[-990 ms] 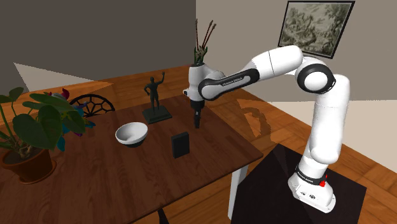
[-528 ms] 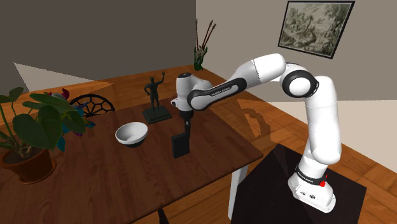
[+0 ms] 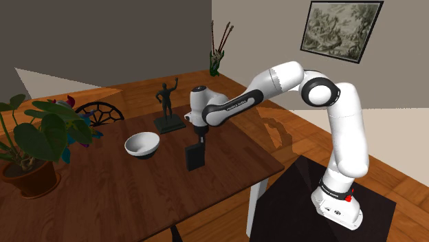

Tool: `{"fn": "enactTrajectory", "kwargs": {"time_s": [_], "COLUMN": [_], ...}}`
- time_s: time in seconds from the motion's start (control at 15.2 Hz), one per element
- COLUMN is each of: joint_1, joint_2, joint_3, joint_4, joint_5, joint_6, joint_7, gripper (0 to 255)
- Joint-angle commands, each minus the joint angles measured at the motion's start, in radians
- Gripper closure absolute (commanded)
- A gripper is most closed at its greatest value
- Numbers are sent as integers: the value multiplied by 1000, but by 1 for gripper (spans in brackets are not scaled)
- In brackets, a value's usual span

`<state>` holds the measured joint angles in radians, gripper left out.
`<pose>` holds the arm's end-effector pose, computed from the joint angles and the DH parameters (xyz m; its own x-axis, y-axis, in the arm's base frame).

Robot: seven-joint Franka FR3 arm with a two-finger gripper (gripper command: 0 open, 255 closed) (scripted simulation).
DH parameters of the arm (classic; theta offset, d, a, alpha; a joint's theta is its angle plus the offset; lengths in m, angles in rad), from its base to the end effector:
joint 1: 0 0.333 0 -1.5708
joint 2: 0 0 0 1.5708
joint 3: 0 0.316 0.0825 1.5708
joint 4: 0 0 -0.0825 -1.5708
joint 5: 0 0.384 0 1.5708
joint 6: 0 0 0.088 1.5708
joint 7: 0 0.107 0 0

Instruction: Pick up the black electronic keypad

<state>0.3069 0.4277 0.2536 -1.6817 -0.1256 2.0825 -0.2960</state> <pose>0.5739 0.3324 0.3584 0.6236 0.7817 -0.0124 0.7817 -0.6236 0.0009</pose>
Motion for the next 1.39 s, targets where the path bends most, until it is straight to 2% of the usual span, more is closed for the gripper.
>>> {"fn": "enactTrajectory", "kwargs": {"time_s": [0.0, 0.53, 1.32], "joint_1": [0, -1, -3], "joint_2": [2, 2, -51], "joint_3": [0, -1, 8], "joint_4": [0, 0, 87], "joint_5": [-1, -1, 18], "joint_6": [2, 2, -136], "joint_7": [0, -1, -13], "gripper": [255, 255, 255]}}
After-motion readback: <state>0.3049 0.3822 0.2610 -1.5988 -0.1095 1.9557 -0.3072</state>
